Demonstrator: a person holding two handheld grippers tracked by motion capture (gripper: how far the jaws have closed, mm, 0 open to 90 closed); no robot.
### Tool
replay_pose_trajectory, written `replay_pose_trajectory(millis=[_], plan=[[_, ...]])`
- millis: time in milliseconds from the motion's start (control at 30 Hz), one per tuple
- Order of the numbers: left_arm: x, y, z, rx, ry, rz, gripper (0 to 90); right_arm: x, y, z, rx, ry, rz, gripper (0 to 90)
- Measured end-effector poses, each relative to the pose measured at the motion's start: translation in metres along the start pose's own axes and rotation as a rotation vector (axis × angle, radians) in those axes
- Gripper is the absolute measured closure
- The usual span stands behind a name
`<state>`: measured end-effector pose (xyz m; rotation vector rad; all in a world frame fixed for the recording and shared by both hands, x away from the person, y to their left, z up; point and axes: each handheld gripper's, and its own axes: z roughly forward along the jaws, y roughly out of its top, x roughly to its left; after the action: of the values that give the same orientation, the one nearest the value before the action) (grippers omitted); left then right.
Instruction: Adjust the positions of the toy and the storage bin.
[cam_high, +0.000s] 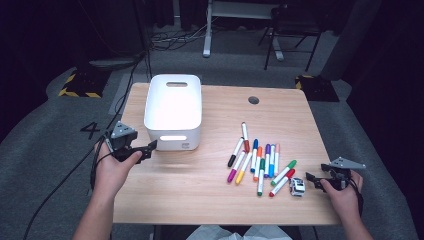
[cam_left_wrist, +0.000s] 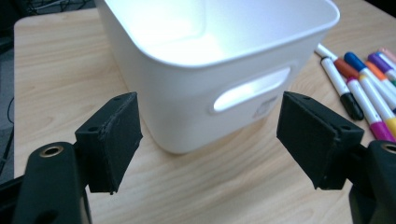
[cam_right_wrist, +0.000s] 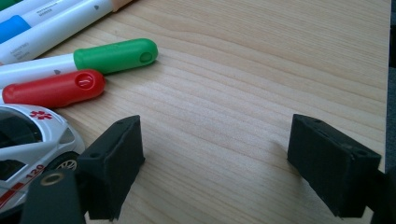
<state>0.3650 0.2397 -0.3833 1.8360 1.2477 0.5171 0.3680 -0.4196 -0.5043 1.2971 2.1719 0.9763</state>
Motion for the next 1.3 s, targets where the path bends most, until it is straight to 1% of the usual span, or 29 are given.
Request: replay_pose_trajectory(millis=[67,133,200,233,267,300,333,367,400,433,467,533,567,633,700,733,767,800,833,867,900,933,967,1000,1100,1133,1200,1267,1300], plan=[[0.002,0.006,0.003,-0.014,-0.007,-0.019,22.8,0.000,0.000,0.000,0.001,-0.001,0.001,18.3],[0.003,0.011,0.006,-0.006,-0.006,-0.034,22.8,0.000,0.000,0.000,-0.001,0.001,0.003,18.3],[0.003,0.016,0.007,-0.027,-0.001,-0.044,23.0,0.000,0.000,0.000,0.000,0.000,0.001,18.3],[0.003,0.016,0.007,-0.027,-0.001,-0.044,23.2,0.000,0.000,0.000,0.000,0.000,0.001,18.3],[0.003,0.020,0.007,-0.050,-0.001,-0.059,23.1,0.000,0.000,0.000,0.001,-0.001,0.001,18.3],[0.003,0.020,0.007,-0.050,-0.001,-0.059,23.0,0.000,0.000,0.000,0.001,-0.001,0.001,18.3],[0.006,0.023,0.010,-0.070,0.008,-0.078,23.1,0.000,0.000,0.000,0.001,-0.001,0.000,18.3],[0.006,0.023,0.010,-0.070,0.008,-0.078,23.1,0.000,0.000,0.000,0.001,-0.001,0.001,18.3],[0.010,0.025,0.016,-0.085,0.036,-0.088,22.6,0.000,0.000,0.000,0.001,-0.001,-0.001,18.3],[0.010,0.025,0.016,-0.085,0.036,-0.088,22.1,0.000,0.000,0.000,0.001,-0.001,-0.001,18.3],[0.013,0.026,0.022,-0.084,0.057,-0.085,22.2,0.000,0.000,0.000,0.001,-0.001,-0.002,18.3],[0.014,0.026,0.029,-0.087,0.057,-0.090,22.2,0.000,0.000,0.000,0.001,-0.001,0.001,18.4],[0.014,0.026,0.029,-0.087,0.057,-0.090,22.2,0.000,0.000,0.000,0.001,-0.001,0.001,18.4],[0.018,0.025,0.038,-0.087,0.066,-0.084,22.6,0.000,0.000,0.000,0.001,-0.001,-0.001,18.3],[0.021,0.024,0.042,-0.061,0.082,-0.078,26.0,0.000,0.000,0.000,0.001,-0.001,-0.001,18.3],[0.022,0.023,0.045,-0.057,0.077,-0.080,30.3,0.000,0.000,0.000,0.001,0.000,0.000,18.3],[0.022,0.023,0.045,-0.057,0.077,-0.080,32.6,0.000,0.000,0.000,0.000,0.000,-0.001,18.3],[0.024,0.022,0.048,-0.067,0.060,-0.091,34.0,0.000,0.000,0.000,0.000,0.000,-0.001,18.3],[0.024,0.022,0.048,-0.067,0.060,-0.091,37.0,0.000,0.000,0.000,0.000,0.000,-0.001,18.3],[0.022,0.022,0.049,-0.069,0.044,-0.087,41.5,0.000,0.000,0.000,-0.001,0.000,0.003,18.3],[0.022,0.022,0.049,-0.069,0.044,-0.087,41.4,0.000,0.000,0.000,-0.001,0.000,0.003,18.3],[0.021,0.022,0.048,-0.073,0.061,-0.049,41.6,0.000,0.000,0.000,-0.001,0.001,0.001,18.3],[0.021,0.022,0.048,-0.073,0.061,-0.049,42.4,0.000,0.000,0.000,-0.001,0.001,0.001,18.3],[0.020,0.022,0.046,-0.070,0.070,-0.031,44.2,0.000,0.000,0.000,0.000,0.000,-0.002,18.4],[0.019,0.020,0.043,-0.071,0.065,-0.030,48.5,0.000,0.000,0.000,0.000,0.000,-0.001,18.4],[0.018,0.018,0.040,-0.079,0.061,-0.014,49.2,0.000,0.000,0.000,0.000,-0.001,-0.002,18.4],[0.016,0.017,0.039,-0.081,0.059,-0.009,50.1,0.000,0.000,0.000,0.000,-0.001,0.000,18.3],[0.011,0.013,0.033,-0.080,0.052,0.020,51.2,0.000,0.000,0.000,0.000,0.001,-0.003,18.3],[0.011,0.013,0.033,-0.080,0.052,0.020,51.5,0.000,0.000,0.000,0.000,0.001,-0.003,18.3]])
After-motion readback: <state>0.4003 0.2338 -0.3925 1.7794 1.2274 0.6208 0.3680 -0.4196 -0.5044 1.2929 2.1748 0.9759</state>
